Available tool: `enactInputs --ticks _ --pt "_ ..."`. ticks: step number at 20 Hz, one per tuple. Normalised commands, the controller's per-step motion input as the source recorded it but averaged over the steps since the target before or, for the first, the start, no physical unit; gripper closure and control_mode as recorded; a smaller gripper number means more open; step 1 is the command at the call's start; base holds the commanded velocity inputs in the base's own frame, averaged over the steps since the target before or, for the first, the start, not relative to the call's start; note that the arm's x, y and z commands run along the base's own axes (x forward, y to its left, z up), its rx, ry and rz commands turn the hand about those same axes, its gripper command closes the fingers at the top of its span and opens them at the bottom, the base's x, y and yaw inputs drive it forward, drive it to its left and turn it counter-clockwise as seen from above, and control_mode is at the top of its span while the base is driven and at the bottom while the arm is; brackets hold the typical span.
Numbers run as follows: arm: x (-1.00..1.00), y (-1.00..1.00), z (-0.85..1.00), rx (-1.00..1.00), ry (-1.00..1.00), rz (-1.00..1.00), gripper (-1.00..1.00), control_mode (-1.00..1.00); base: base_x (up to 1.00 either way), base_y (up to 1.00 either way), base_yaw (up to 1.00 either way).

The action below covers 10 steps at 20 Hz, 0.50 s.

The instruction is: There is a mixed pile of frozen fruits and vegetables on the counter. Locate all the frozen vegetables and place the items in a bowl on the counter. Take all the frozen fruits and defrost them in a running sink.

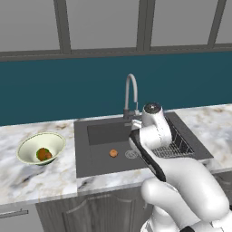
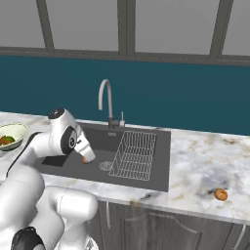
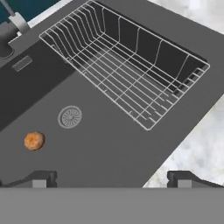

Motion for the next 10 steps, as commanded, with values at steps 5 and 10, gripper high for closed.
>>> enactInputs --ticks 5,10 --pt "0.0 -0.44 0.0 0.06 0.0 0.05 -1.0 -1.0 0.0 0.0 0.0" --pt "0.0 -0.42 0.0 0.05 0.0 0.05 -1.0 -1.0 0.0 0.0 0.0"
